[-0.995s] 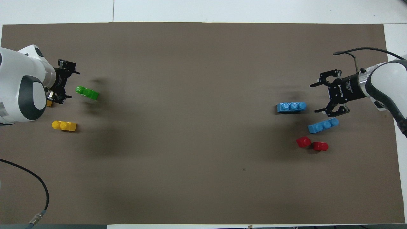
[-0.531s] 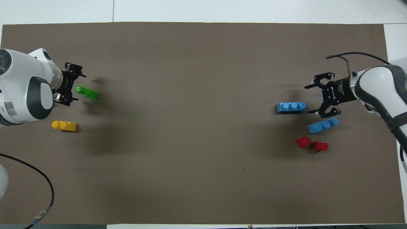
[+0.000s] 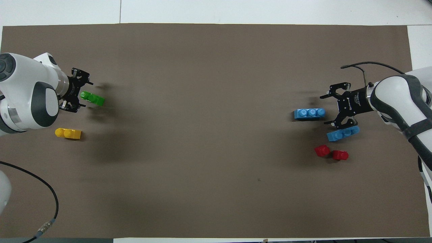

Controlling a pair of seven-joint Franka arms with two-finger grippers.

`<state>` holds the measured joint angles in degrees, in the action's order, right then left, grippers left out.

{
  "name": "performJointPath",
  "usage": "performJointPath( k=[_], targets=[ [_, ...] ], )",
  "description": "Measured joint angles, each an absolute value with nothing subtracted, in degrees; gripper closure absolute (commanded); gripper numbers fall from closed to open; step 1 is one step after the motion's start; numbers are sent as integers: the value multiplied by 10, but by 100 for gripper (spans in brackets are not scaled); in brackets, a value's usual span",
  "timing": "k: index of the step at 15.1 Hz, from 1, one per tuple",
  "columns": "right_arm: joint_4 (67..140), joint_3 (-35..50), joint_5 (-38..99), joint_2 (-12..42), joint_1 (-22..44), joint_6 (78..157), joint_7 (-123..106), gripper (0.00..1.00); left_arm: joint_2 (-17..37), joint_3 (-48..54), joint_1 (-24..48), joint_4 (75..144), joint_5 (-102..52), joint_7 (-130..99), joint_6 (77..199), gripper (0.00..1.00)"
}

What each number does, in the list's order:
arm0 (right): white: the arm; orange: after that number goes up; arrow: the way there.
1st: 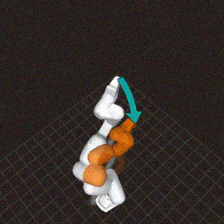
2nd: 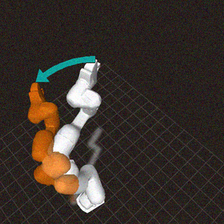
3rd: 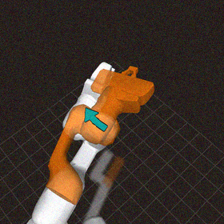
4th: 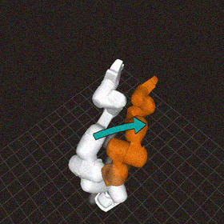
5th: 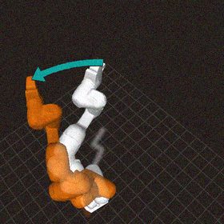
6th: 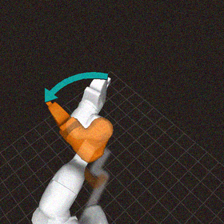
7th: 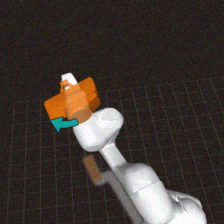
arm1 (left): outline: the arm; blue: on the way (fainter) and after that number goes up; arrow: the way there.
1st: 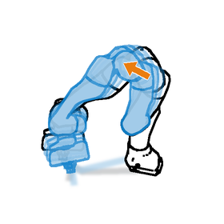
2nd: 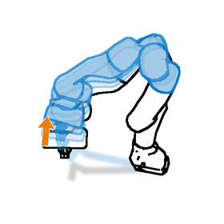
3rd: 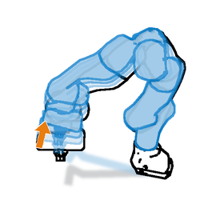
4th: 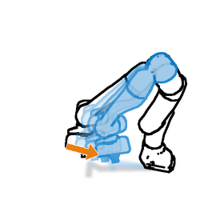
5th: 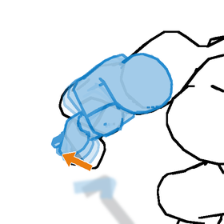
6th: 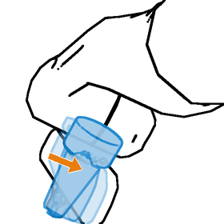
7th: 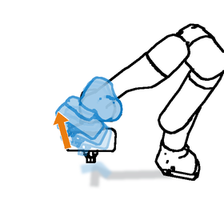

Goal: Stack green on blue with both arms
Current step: 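Grasp the green brick with the left gripper while the right gripper grasps the blue brick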

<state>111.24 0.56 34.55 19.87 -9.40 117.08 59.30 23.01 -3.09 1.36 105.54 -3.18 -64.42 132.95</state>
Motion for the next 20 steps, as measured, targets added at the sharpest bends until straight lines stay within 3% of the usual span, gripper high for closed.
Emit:
performJointPath(
  k=[2,3,4,5,6,8,9,15,20],
  targets=[
    [1124,6,359,201,-94,1186,580,7,230,-31,14,1055,-32,-644,1330,92],
    [1128,6,361,201,-94,1192,577,20,230,-31,14,1055,-32,-644,1330,100],
    [1131,6,361,201,-94,1195,573,34,230,-31,14,1055,-32,-644,1330,100],
    [1133,6,361,201,-94,1196,565,39,230,-31,14,1055,-32,-643,1330,100],
    [1134,6,363,201,-94,1196,556,52,230,-31,14,1055,-32,-643,1330,100],
    [1135,6,374,201,-94,1196,544,87,230,-31,14,1055,-32,-643,1330,100],
    [1135,7,374,201,-94,1196,537,100,230,-31,14,1055,-33,-643,1330,100],
    [1124,6,375,200,-94,1187,444,100,197,-30,15,1047,-39,-644,1281,100],
    [1010,9,374,187,-67,1096,578,100,104,-30,36,1038,-48,-696,1182,100]
  ],
)
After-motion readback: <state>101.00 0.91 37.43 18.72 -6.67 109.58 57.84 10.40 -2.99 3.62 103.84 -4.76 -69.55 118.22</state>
